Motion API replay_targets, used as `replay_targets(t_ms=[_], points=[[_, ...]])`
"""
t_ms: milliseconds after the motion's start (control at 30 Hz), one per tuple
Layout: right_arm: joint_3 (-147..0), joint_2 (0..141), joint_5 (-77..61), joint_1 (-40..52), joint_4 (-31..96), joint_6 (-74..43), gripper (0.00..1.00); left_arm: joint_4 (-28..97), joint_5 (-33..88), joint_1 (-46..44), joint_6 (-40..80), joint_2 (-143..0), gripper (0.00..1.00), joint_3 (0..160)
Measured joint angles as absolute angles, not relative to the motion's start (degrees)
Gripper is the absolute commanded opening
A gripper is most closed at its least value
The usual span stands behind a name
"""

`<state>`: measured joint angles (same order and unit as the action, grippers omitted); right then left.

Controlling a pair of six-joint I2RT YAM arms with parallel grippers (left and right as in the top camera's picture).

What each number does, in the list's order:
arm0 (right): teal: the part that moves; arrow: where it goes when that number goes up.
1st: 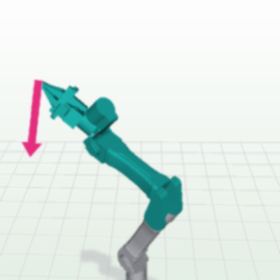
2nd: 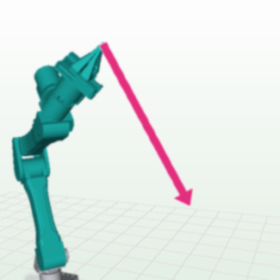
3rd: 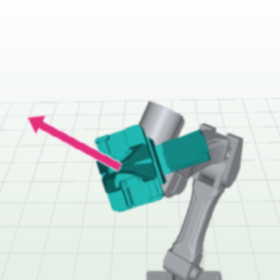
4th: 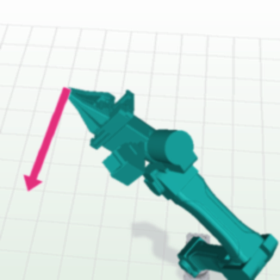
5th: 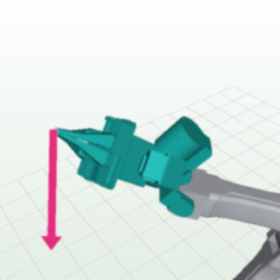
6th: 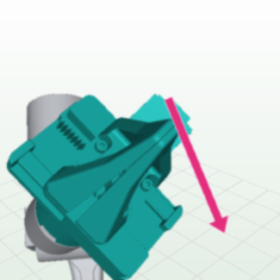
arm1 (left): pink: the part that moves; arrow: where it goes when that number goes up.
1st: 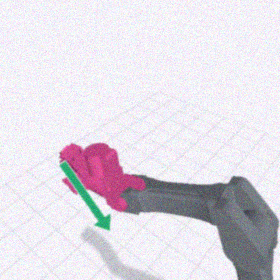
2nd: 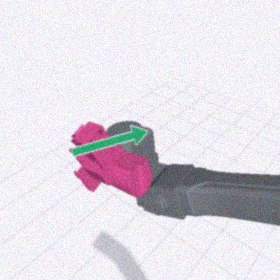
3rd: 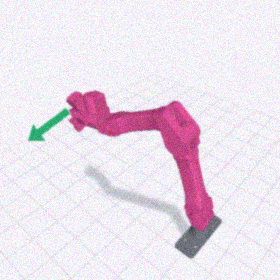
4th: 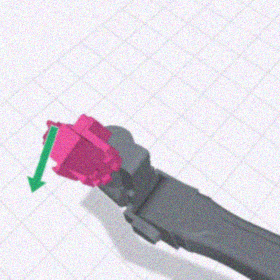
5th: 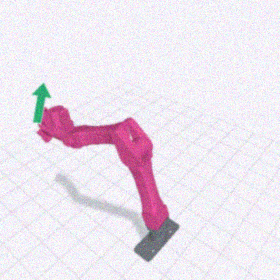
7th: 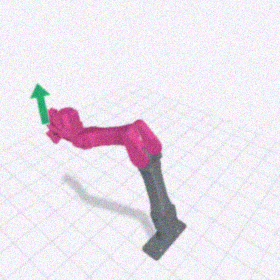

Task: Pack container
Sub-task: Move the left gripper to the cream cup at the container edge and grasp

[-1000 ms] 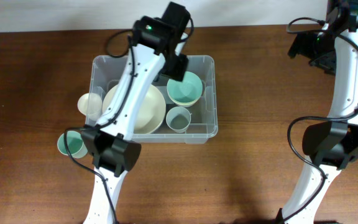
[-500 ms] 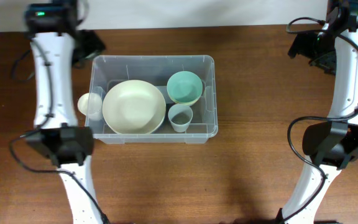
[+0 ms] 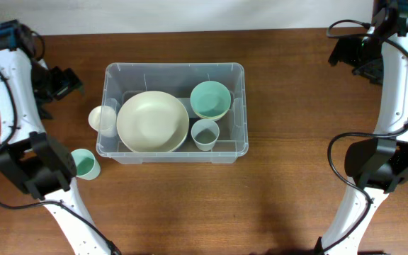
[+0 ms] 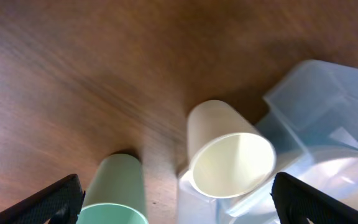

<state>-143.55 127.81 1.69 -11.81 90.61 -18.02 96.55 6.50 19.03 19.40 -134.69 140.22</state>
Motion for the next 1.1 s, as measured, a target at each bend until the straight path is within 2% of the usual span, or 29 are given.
replay_targets(t_ms=[233,433,767,1100], points=[[-143.55,127.81,1.67,-11.81,90.61,-18.04,0.99,96.66,6.68,20.05,14.11,-134.69,0.97,131.11],[-143.55,127.83,1.67,-11.79,90.61,-18.04,0.99,96.66,6.63,17.21,10.02,-134.69,0.97,130.17],[-143.55,127.83,1.69,-11.81,90.61,-18.00,0.99,96.62,5.78,10.50,8.97,-134.69,0.99,130.17],[-143.55,127.83,1.67,-11.81,90.61,-18.04,0.99,96.64,2.48,10.72,11.84,-134.69,0.99,130.17]])
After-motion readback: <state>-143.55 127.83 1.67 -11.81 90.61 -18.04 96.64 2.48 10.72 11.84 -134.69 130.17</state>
